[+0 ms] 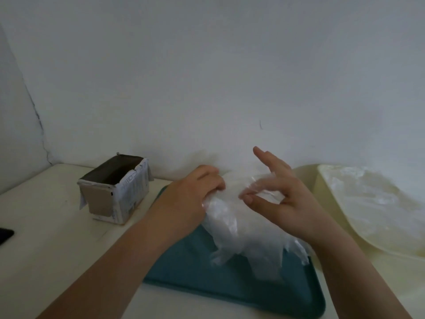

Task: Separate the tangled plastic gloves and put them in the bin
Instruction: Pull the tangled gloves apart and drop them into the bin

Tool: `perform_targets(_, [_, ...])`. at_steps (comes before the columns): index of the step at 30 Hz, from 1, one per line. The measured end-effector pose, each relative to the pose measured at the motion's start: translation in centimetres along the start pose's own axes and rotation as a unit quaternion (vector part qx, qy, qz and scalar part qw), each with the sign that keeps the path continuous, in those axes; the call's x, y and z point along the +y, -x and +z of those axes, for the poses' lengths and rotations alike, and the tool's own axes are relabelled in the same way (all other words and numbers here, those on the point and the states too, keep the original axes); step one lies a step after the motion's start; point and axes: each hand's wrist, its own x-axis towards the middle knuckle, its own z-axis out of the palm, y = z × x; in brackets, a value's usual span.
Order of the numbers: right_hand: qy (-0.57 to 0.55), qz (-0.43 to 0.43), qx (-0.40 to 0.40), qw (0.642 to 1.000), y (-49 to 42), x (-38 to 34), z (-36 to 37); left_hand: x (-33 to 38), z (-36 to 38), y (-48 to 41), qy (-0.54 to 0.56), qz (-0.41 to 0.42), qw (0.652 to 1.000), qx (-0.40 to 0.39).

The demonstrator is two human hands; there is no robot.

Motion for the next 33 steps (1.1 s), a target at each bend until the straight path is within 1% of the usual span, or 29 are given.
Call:
perform_targets(2, [0.011, -0.011, 0.022, 1.000, 0.0, 0.4, 0.6, 0.0, -0.1, 0.0, 0.059, 0.027, 0.998, 0.021])
perform_targets(4, [0.005, -0.003, 0.038, 0.999, 0.0, 0.8, 1.2, 0.2, -0.2, 0.0, 0.138, 0.020, 0.989, 0.057])
perform_targets(6, [-0.070, 0.042, 0.018, 0.997, 0.0, 0.9, 1.1, 0.4, 0.0, 0.2, 0.233, -0.010, 0.970, 0.074])
perform_targets(8, [-0.164, 0.060, -0.020, 0.984, 0.1, 0.9, 0.9, 0.8, 0.0, 0.2, 0.309, -0.043, 0.946, 0.089])
perform_targets(9, [-0.201, 0.063, -0.028, 0.977, 0.2, 0.9, 0.8, 1.0, 0.0, 0.1, 0.351, -0.077, 0.928, 0.102])
perform_targets(10, [-0.229, 0.066, -0.028, 0.971, 0.2, 0.8, 0.8, 1.2, 0.1, 0.0, 0.401, -0.128, 0.899, 0.124])
perform_targets(11, [-0.244, 0.070, -0.019, 0.967, 0.2, 0.9, 0.9, 1.5, 0.2, -0.1, 0.466, -0.186, 0.853, 0.148])
perform_targets(12, [-0.250, 0.074, -0.008, 0.965, 0.2, 1.0, 1.1, 1.5, 0.4, -0.1, 0.533, -0.240, 0.797, 0.154])
perform_targets(13, [-0.249, 0.077, 0.002, 0.965, 0.2, 1.1, 1.2, 1.6, 0.5, -0.2, 0.604, -0.274, 0.738, 0.127])
perform_targets(14, [-0.246, 0.077, 0.006, 0.966, 0.1, 1.2, 1.5, 1.6, 0.8, -0.1, 0.665, -0.292, 0.684, 0.077])
perform_targets(15, [-0.241, 0.072, 0.003, 0.968, 0.1, 1.2, 1.6, 1.9, 0.9, 0.1, 0.697, -0.305, 0.648, 0.026])
perform_targets(16, [-0.233, 0.064, -0.003, 0.970, 0.1, 1.1, 1.6, 2.1, 1.1, 0.4, 0.700, -0.319, 0.638, -0.011])
perform_targets(17, [-0.226, 0.053, -0.013, 0.973, 0.1, 1.0, 1.7, 2.3, 1.3, 0.6, 0.688, -0.325, 0.648, -0.029])
perform_targets(19, [-0.215, 0.049, -0.024, 0.975, 0.1, 0.9, 1.9, 2.5, 1.4, 0.6, 0.661, -0.320, 0.678, -0.022])
perform_targets(20, [-0.212, 0.059, -0.020, 0.975, 0.0, 0.9, 1.9, 2.4, 1.4, 0.4, 0.654, -0.318, 0.686, -0.003])
perform_targets(22, [-0.211, 0.086, 0.006, 0.974, -0.1, 0.9, 1.7, 1.8, 1.0, -0.1, 0.645, -0.333, 0.685, 0.051])
perform_targets(23, [-0.207, 0.095, 0.028, 0.973, 0.0, 0.9, 1.5, 1.6, 0.8, -0.3, 0.622, -0.343, 0.699, 0.081])
perform_targets(25, [-0.200, 0.102, 0.082, 0.971, 0.1, 0.7, 0.6, 1.4, 0.4, -0.4, 0.516, -0.372, 0.757, 0.149])
perform_targets(26, [-0.204, 0.107, 0.099, 0.968, 0.3, 0.5, -0.1, 1.6, 0.2, -0.4, 0.469, -0.378, 0.778, 0.180])
perform_targets(27, [-0.208, 0.116, 0.104, 0.966, 0.3, 0.1, -0.6, 1.9, 0.1, -0.4, 0.440, -0.375, 0.793, 0.193])
perform_targets(29, [-0.202, 0.131, 0.097, 0.966, 0.6, -0.4, -2.0, 3.2, 0.2, -0.9, 0.434, -0.369, 0.803, 0.175])
perform_targets(31, [-0.211, 0.143, 0.106, 0.961, 0.4, -0.6, -3.7, 4.4, 0.3, -1.9, 0.471, -0.359, 0.793, 0.144])
perform_targets(33, [-0.218, 0.158, 0.139, 0.953, 1.0, -0.5, -6.8, 6.3, 0.6, -3.2, 0.506, -0.332, 0.789, 0.106])
